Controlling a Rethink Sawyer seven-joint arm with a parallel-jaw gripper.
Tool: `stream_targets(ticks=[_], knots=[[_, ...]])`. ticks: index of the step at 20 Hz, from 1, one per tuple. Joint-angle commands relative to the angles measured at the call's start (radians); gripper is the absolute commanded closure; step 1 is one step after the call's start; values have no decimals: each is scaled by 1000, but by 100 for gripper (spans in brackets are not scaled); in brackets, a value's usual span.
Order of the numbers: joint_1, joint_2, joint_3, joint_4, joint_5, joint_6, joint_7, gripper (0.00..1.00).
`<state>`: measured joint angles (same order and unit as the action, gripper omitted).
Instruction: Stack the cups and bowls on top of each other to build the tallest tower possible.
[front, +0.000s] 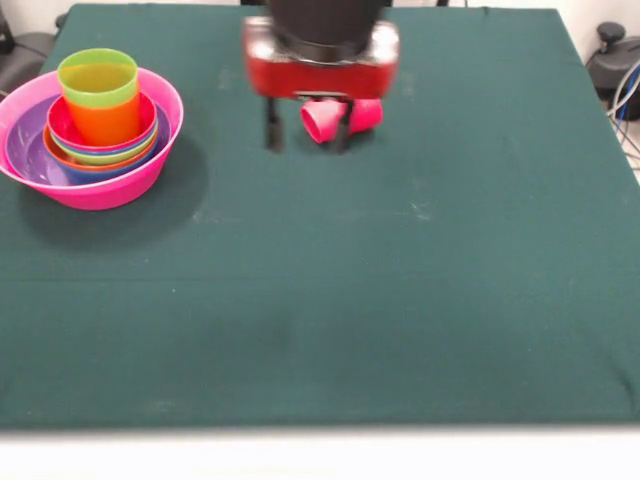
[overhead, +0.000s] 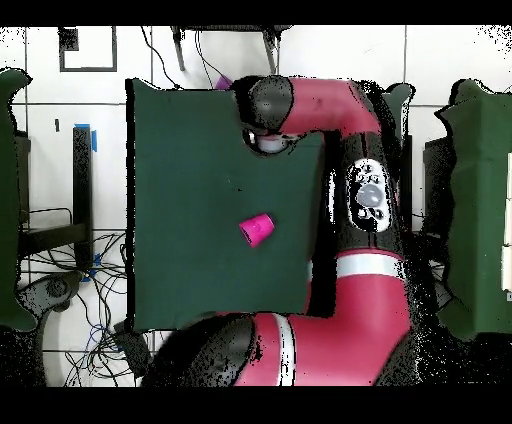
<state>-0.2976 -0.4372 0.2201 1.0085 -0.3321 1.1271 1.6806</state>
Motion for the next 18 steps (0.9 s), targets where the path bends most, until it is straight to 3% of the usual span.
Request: stream_targets(ticks=[1,6,10,14,18], knots=[[144,46,-118,-52,-52,130,325,0],[187,87,-158,-24,-52,45,396,0],[177,64,-155,84,-26,-88,417,0],[181,34,-170,176,-17,-141,445,0],[184,27,-199,269,-27,-262,471,0]])
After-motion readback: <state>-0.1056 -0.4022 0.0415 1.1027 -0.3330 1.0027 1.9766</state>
